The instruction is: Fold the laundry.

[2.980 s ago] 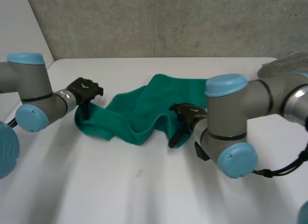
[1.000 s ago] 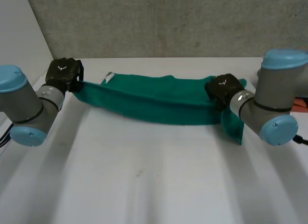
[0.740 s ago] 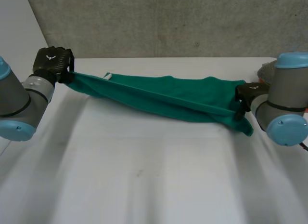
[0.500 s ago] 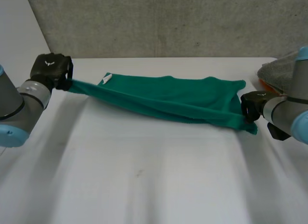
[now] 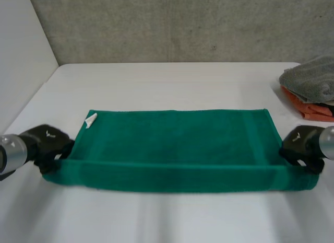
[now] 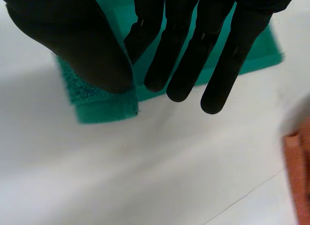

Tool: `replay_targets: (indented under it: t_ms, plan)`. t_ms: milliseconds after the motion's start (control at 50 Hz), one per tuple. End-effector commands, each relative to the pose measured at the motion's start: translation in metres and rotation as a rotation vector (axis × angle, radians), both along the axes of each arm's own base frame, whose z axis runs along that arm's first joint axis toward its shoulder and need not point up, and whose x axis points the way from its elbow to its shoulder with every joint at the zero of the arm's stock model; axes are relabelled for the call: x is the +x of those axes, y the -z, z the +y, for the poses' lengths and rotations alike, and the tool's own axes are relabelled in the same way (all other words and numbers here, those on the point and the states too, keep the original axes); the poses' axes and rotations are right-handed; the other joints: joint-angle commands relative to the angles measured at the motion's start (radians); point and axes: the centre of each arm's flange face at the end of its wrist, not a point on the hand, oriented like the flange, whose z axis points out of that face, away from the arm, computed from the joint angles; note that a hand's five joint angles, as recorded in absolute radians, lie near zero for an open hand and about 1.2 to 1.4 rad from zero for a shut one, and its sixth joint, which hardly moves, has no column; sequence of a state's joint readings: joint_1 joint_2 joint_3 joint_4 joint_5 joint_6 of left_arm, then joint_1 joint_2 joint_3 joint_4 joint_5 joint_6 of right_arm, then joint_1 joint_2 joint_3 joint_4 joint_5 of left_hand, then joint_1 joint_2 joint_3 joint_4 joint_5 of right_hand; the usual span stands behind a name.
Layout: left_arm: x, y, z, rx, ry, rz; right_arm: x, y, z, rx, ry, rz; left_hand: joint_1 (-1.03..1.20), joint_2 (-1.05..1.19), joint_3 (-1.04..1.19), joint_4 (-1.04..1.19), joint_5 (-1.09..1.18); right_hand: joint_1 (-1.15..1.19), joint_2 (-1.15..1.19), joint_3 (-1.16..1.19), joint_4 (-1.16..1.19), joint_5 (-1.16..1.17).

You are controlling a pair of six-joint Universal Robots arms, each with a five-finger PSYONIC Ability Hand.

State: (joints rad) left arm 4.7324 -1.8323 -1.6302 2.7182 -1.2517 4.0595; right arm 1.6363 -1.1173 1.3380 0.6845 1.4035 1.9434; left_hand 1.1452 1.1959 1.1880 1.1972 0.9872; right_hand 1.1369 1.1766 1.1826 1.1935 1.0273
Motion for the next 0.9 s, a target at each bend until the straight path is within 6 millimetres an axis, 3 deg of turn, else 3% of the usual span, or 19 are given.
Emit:
replay_targets:
  t_ms: [20, 280, 440, 460, 480, 500, 540, 580, 640, 720, 820, 900]
  plan:
    - [-0.024, -0.006, -0.045, -0.150, -0.090, 0.122, 0.023, 0.009, -0.031, -0.172, -0.002, -0.126, 0.251, 0.200, 0.208, 0.199, 0.235, 0.259, 0.220, 0.214, 0.203, 0.194]
    - [-0.062, -0.009, -0.113, -0.346, -0.212, 0.190, 0.046, 0.009, -0.111, -0.539, 0.040, -0.325, 0.251, 0.200, 0.208, 0.199, 0.235, 0.259, 0.220, 0.214, 0.203, 0.194]
    - [-0.083, 0.008, -0.139, -0.397, -0.244, 0.183, 0.056, 0.038, -0.154, -0.588, 0.049, -0.373, 0.251, 0.200, 0.208, 0.199, 0.235, 0.259, 0.220, 0.214, 0.203, 0.194]
    - [-0.086, 0.010, -0.141, -0.398, -0.243, 0.185, 0.056, 0.042, -0.158, -0.591, 0.051, -0.372, 0.251, 0.200, 0.208, 0.199, 0.235, 0.233, 0.193, 0.187, 0.176, 0.168]
    - [-0.088, 0.013, -0.143, -0.398, -0.238, 0.186, 0.057, 0.047, -0.162, -0.594, 0.054, -0.374, 0.251, 0.200, 0.208, 0.199, 0.235, -0.137, -0.176, -0.182, -0.193, -0.202]
    - [-0.095, 0.016, -0.144, -0.402, -0.228, 0.187, 0.059, 0.056, -0.170, -0.600, 0.060, -0.378, -0.295, -0.346, -0.338, -0.347, -0.312, -0.962, -1.002, -1.008, -1.019, -1.027]
    - [-0.103, 0.019, -0.143, -0.405, -0.216, 0.187, 0.063, 0.060, -0.175, -0.616, 0.067, -0.384, -0.971, -1.021, -1.013, -1.023, -0.987, -0.962, -1.002, -1.008, -1.019, -1.027]
    - [-0.109, 0.019, -0.142, -0.414, -0.218, 0.191, 0.065, 0.055, -0.181, -0.641, 0.098, -0.405, -0.971, -1.021, -1.013, -1.023, -0.987, -0.962, -1.002, -1.008, -1.019, -1.027]
    - [-0.111, 0.014, -0.137, -0.416, -0.231, 0.193, 0.061, 0.049, -0.179, -0.600, 0.156, -0.443, -0.971, -1.021, -1.013, -1.023, -0.987, -0.962, -1.002, -1.008, -1.019, -1.027]
    - [-0.112, 0.010, -0.124, -0.394, -0.246, 0.209, 0.052, 0.040, -0.159, -0.432, 0.246, -0.501, -0.971, -1.021, -1.013, -1.023, -0.987, -0.962, -1.002, -1.008, -1.019, -1.027]
    - [-0.108, 0.003, -0.108, -0.389, -0.236, 0.257, 0.039, 0.025, -0.115, -0.208, 0.277, -0.494, -0.971, -1.021, -1.013, -1.023, -0.987, -0.962, -1.002, -1.008, -1.019, -1.027]
    - [-0.107, -0.001, -0.098, -0.399, -0.207, 0.294, 0.024, 0.027, -0.093, -0.124, 0.272, -0.464, -0.971, -1.021, -1.013, -1.023, -0.987, -0.962, -1.002, -1.008, -1.019, -1.027]
